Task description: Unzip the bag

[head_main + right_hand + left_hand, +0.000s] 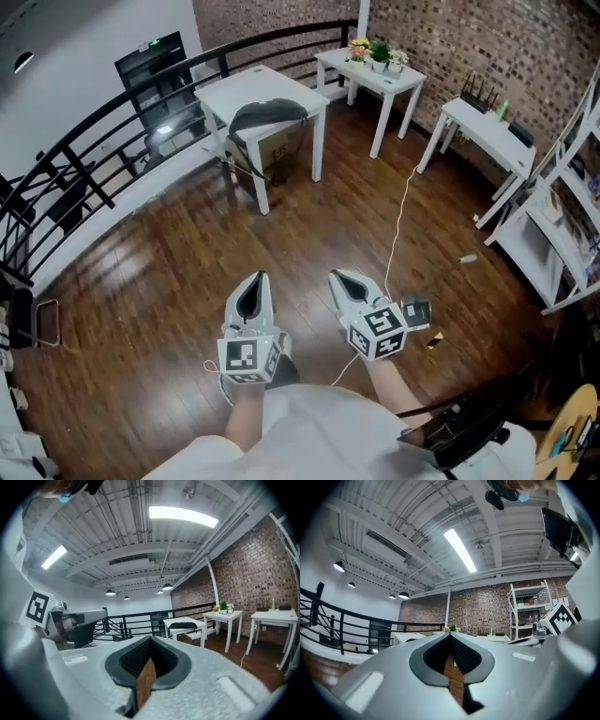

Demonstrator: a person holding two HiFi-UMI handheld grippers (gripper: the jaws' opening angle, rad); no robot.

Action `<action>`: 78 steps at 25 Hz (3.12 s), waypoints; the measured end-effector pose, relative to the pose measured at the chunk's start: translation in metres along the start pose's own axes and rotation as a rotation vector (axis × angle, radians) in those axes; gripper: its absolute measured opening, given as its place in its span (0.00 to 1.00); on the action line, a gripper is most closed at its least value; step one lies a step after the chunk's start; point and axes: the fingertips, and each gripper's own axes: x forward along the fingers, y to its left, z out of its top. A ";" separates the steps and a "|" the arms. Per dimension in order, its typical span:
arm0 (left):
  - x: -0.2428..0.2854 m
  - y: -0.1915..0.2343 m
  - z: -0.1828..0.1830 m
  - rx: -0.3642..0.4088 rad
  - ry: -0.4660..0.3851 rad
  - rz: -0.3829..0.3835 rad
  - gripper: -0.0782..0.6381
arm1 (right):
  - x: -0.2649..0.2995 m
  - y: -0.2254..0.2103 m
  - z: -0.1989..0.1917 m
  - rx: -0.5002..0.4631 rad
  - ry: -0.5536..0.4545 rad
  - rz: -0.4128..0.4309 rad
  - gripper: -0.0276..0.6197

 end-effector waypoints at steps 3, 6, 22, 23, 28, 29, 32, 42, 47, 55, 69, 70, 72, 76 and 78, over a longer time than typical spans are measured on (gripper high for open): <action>0.058 0.044 0.014 0.007 -0.015 -0.060 0.13 | 0.078 -0.006 0.027 -0.017 -0.012 0.022 0.03; 0.106 0.089 0.026 0.007 -0.022 -0.086 0.13 | 0.145 -0.006 0.059 -0.020 -0.040 0.040 0.03; 0.406 0.192 -0.027 -0.015 0.062 -0.034 0.13 | 0.387 -0.221 0.104 0.022 -0.019 0.020 0.03; 0.432 0.195 -0.029 -0.004 0.066 -0.026 0.13 | 0.406 -0.242 0.110 0.021 -0.018 0.030 0.03; 0.543 0.207 -0.021 0.000 0.069 0.015 0.13 | 0.484 -0.330 0.142 0.010 -0.001 0.085 0.03; 0.562 0.208 -0.018 0.002 0.069 0.017 0.13 | 0.496 -0.344 0.146 0.014 0.003 0.087 0.03; 0.607 0.212 -0.021 0.001 0.100 0.023 0.13 | 0.526 -0.379 0.151 0.043 0.027 0.084 0.03; 0.730 0.260 -0.072 -0.009 0.177 -0.045 0.13 | 0.634 -0.455 0.102 0.094 0.174 0.042 0.03; 0.790 0.281 -0.101 -0.080 0.245 -0.136 0.13 | 0.683 -0.491 0.091 0.074 0.242 0.013 0.03; 0.840 0.282 -0.195 -0.086 0.466 -0.226 0.13 | 0.722 -0.550 0.013 -0.026 0.446 -0.098 0.03; 0.872 0.272 -0.328 -0.202 0.753 -0.109 0.13 | 0.840 -0.623 -0.131 -0.343 0.616 0.058 0.18; 0.874 0.271 -0.332 -0.201 0.758 -0.107 0.13 | 0.846 -0.625 -0.135 -0.355 0.605 0.072 0.18; 0.873 0.274 -0.339 -0.199 0.771 -0.101 0.13 | 0.855 -0.621 -0.140 -0.371 0.581 0.099 0.18; 0.867 0.281 -0.351 -0.206 0.801 -0.090 0.13 | 0.853 -0.609 -0.137 -0.308 0.553 0.140 0.13; 0.867 0.278 -0.354 -0.211 0.806 -0.108 0.13 | 0.844 -0.606 -0.125 -0.224 0.547 0.156 0.10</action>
